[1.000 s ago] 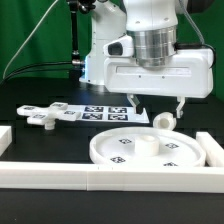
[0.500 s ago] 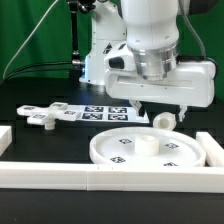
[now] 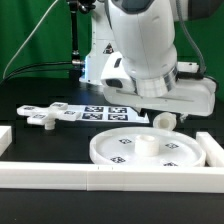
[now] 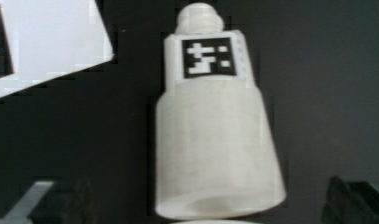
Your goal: Assemble round table
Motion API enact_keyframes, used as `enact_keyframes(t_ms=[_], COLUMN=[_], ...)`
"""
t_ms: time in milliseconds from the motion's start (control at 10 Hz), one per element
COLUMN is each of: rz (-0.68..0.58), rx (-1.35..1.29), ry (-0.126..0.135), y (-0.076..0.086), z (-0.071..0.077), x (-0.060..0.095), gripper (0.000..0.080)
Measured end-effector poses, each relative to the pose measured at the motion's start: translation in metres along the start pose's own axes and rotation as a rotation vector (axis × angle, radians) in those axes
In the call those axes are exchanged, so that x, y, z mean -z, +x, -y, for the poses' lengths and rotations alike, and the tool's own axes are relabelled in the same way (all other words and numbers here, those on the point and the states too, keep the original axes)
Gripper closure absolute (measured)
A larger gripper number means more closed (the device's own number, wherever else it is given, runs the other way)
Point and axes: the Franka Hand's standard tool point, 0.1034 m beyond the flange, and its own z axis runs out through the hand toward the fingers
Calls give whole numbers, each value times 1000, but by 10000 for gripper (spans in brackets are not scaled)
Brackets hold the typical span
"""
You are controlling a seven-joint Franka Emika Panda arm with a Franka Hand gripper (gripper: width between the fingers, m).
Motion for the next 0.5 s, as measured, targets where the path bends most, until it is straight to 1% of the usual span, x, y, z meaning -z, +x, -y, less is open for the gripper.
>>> enact_keyframes(t_ms=[100, 200, 300, 400, 500], rz=[75, 132, 188, 261, 303], rx=[3, 19, 19, 19, 23], ry=[-10, -11, -18, -29, -33], y=[-2, 0, -1, -3, 0], z=[-2, -3, -6, -8, -8], x=[-3, -4, -6, -9, -13], gripper=[150, 150, 150, 150, 150])
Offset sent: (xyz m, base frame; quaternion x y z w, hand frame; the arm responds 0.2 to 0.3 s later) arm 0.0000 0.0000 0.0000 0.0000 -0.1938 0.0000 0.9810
